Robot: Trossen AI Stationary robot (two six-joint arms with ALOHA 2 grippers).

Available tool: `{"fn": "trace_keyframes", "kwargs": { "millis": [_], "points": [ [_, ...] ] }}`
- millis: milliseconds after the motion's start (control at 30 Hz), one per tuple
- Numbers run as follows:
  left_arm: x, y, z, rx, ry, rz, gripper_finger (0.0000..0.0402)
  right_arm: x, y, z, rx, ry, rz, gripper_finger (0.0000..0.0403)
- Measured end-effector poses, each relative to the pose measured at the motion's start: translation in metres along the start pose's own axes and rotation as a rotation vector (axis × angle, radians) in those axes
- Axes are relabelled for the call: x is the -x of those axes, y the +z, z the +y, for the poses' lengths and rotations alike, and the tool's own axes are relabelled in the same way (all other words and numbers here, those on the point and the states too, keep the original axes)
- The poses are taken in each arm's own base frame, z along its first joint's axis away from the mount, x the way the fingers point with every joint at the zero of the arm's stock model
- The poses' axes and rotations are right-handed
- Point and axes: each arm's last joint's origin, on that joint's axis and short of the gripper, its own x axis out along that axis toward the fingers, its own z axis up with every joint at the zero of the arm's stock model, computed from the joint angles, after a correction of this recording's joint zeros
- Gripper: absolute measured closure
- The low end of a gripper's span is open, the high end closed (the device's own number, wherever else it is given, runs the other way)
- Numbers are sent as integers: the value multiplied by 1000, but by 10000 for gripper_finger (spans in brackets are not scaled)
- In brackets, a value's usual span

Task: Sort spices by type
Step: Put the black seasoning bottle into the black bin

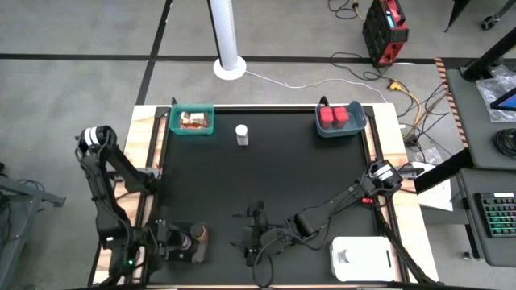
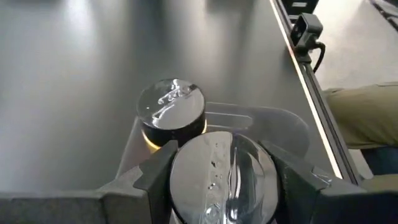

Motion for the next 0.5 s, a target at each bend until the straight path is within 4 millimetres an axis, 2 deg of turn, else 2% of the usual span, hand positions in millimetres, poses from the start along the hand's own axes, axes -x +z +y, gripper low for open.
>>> {"fn": "trace_keyframes", "kwargs": {
  "millis": [300,500],
  "points": [
    [-9,-11,4,-25,14,14,220,-1,0,-2,0,-4,2,28],
    [-13,-18,6,7,-2,7,183,-1,-1,-2,0,-4,2,28]
  ]
}}
